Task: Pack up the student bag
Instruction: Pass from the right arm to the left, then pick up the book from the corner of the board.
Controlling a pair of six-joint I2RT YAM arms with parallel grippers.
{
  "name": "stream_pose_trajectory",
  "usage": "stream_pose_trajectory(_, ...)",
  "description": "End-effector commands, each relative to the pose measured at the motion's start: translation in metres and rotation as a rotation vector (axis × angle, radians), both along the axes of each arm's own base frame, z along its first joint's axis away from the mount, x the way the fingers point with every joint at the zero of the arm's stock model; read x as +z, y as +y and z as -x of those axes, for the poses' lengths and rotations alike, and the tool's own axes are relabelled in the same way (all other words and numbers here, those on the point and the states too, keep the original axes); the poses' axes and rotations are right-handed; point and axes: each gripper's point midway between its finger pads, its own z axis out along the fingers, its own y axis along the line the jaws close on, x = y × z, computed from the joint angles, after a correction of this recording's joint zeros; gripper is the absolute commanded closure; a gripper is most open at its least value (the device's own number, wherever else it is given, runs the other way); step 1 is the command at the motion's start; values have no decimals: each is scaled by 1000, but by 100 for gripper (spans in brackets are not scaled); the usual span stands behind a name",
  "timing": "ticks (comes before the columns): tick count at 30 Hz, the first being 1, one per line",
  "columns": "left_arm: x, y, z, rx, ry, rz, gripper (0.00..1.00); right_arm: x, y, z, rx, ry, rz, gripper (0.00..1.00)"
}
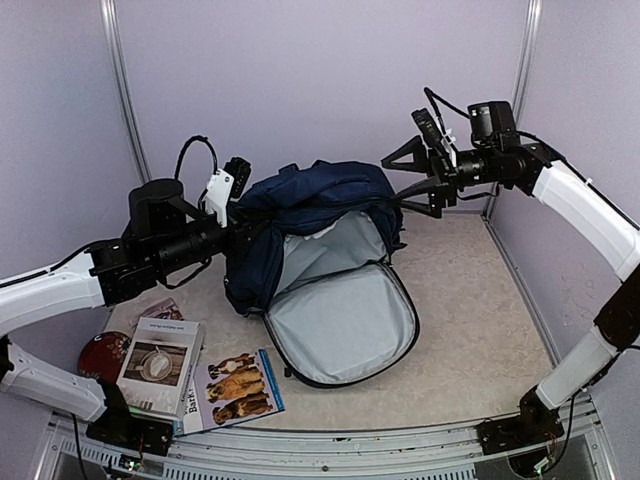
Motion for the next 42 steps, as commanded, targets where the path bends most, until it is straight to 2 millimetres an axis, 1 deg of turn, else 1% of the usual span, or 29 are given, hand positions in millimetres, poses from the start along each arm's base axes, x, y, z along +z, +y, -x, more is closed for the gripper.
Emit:
stream_pose_trajectory(1,129,66,1,240,-237,280,100,51,-13,15,-109,-73,-119,0)
stream_pose_trajectory(3,141,89,-2,347,-257,285,100,62,-17,19,-141,-74,-166,0)
stream_pose_trajectory(5,146,113,-8,471,-261,283,100,70,-19,22,-157,-58,-220,0)
stream_pose_trajectory(6,147,126,-10,544,-261,285,100,69,-20,23,-164,-12,-240,1)
stream_pose_trajectory(8,152,144,-10,621,-272,294,100,60,-17,21,-177,41,-252,3)
stream_pose_trajectory(10,157,161,-8,684,-289,305,100,43,-12,13,-215,102,-229,6)
stream_pose_trajectory(11,158,168,-8,711,-294,305,100,31,-7,6,-249,139,-210,7)
stream_pose_trajectory(13,156,180,-10,766,-296,298,100,1,3,-7,-304,222,-167,11)
stream_pose_trajectory(14,155,184,-11,783,-295,298,100,-22,9,-15,-349,271,-134,14)
stream_pose_trajectory(15,151,187,-11,795,-292,295,100,-49,16,-25,-403,324,-84,18)
stream_pose_trajectory(16,148,191,-11,814,-290,295,100,-82,22,-32,-463,399,-10,23)
stream_pose_trajectory(18,142,201,-10,859,-287,288,100,-134,40,-31,-508,501,123,28)
stream_pose_trajectory(20,135,213,-12,920,-284,260,100,-170,63,-17,-502,542,224,29)
stream_pose_trajectory(23,116,225,-22,966,-259,227,100,-216,90,1,-516,569,329,29)
stream_pose_trajectory(25,98,221,-29,939,-209,242,100,-249,107,14,-511,624,383,30)
stream_pose_trajectory(27,81,215,-31,908,-168,268,100,-275,126,28,-463,703,418,31)
stream_pose_trajectory(29,69,213,-30,895,-149,285,100,-295,148,45,-386,796,466,35)
stream_pose_trajectory(30,62,212,-30,888,-144,278,100,-315,155,49,-369,838,522,37)
stream_pose_trajectory(31,60,212,-30,883,-142,277,100,-328,159,54,-354,865,574,39)
stream_pose_trajectory(33,57,210,-29,866,-138,274,100,-340,166,61,-330,904,635,42)
stream_pose_trajectory(35,56,209,-26,849,-131,282,100,-341,174,73,-277,973,627,43)
stream_pose_trajectory(38,56,209,-23,831,-126,299,100,-336,191,95,-176,1126,544,44)
stream_pose_trajectory(39,58,211,-21,831,-128,303,100,-337,197,101,-143,1172,523,45)
stream_pose_trajectory(42,70,219,-13,849,-143,307,100,-347,205,106,-117,1282,500,49)
